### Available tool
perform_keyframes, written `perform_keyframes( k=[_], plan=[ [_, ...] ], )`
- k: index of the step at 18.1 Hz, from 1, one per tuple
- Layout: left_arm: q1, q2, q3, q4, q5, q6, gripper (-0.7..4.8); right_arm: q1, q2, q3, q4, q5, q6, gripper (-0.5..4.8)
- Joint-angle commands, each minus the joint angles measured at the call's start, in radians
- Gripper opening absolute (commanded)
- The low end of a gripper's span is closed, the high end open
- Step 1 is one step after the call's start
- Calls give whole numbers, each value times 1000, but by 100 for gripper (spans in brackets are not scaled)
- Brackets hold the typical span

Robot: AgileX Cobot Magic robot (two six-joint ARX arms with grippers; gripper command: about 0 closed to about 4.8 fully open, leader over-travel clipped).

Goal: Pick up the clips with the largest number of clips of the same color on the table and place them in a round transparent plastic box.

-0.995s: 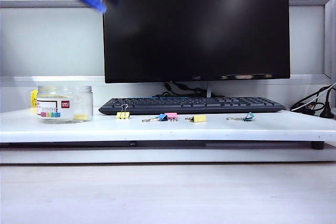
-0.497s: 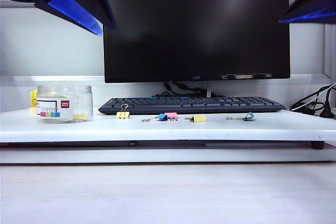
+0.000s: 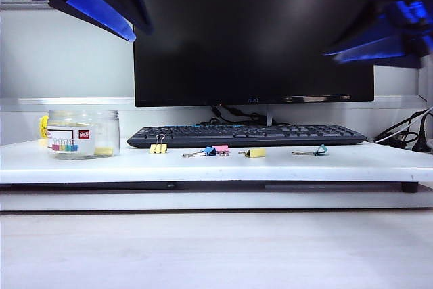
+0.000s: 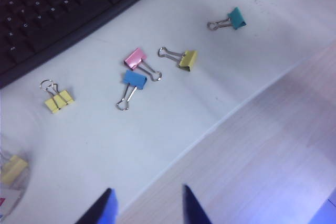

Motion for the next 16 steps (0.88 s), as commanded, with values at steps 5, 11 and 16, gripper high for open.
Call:
perform_keyframes(
  k=[5,11,16],
  plan=[
    [0,-2,0,2,0,-1,175,119,207,99,77,30,-44,193],
    [2,-2,0,-29,-23,0,175,119,331,106,183,47,-58,297],
    [9,-2,0,-37,-45,5,175,119,396,143,184,42,-58,297]
  ],
)
